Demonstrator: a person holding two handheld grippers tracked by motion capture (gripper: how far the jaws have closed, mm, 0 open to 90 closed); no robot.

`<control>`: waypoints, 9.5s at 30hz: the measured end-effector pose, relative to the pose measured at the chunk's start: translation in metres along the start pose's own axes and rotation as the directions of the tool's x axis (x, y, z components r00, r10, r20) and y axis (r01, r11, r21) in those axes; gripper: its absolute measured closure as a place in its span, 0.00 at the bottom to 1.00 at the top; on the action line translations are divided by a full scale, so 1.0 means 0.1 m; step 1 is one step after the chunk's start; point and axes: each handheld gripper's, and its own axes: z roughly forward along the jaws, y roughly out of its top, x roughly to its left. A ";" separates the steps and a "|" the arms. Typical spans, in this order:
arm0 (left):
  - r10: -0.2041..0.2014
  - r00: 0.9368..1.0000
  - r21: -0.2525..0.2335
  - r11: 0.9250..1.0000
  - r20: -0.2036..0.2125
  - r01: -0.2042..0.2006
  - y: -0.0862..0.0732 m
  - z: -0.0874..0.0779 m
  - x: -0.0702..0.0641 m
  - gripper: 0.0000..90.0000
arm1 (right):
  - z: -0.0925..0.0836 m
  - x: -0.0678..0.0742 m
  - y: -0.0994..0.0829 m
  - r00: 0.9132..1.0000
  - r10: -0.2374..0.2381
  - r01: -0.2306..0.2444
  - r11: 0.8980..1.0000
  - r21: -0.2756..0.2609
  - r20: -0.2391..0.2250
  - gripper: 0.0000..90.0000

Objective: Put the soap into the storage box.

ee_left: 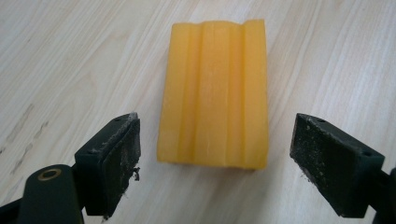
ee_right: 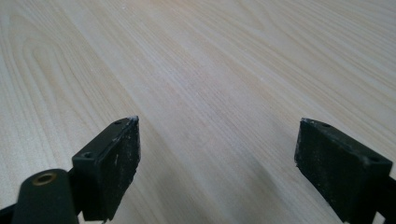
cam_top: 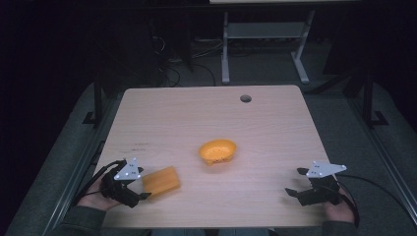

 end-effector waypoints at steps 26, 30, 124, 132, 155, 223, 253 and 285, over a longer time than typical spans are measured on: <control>0.033 0.997 0.075 0.996 0.067 -0.038 0.29 0.32 0.07 0.17 | 0.01 0.01 0.01 1.000 -0.014 0.014 1.000 -0.006 -0.017 0.15; 0.032 0.996 0.090 0.995 0.081 -0.039 0.31 0.36 0.08 0.17 | 0.01 0.01 0.01 1.000 -0.016 0.016 1.000 -0.006 -0.019 0.15; 0.119 0.975 0.096 0.986 0.189 -0.139 1.09 0.50 0.37 0.23 | -0.05 0.02 0.02 0.999 -0.008 0.006 0.998 -0.058 -0.039 0.15; 0.143 0.971 0.095 0.982 0.193 -0.164 1.23 0.53 0.41 0.23 | -0.05 0.02 0.03 0.999 -0.012 0.010 0.998 -0.062 -0.041 0.15; 0.177 0.962 0.088 0.976 0.209 -0.199 1.56 0.61 0.52 0.23 | -0.05 0.01 0.03 0.999 -0.010 0.007 0.998 -0.066 -0.042 0.15; 0.263 0.920 0.044 0.957 0.289 -0.287 2.32 1.35 0.45 0.23 | -0.10 0.00 0.04 0.999 -0.009 0.005 0.995 -0.100 -0.044 0.15; 0.256 0.916 0.090 0.951 0.309 -0.296 2.30 1.43 0.47 0.23 | -0.10 0.00 0.04 0.999 -0.017 0.012 0.995 -0.102 -0.043 0.15; 0.262 0.924 0.096 0.950 0.278 -0.298 2.29 1.30 0.45 0.19 | -0.09 0.01 0.04 0.999 -0.017 0.013 0.996 -0.092 -0.048 0.15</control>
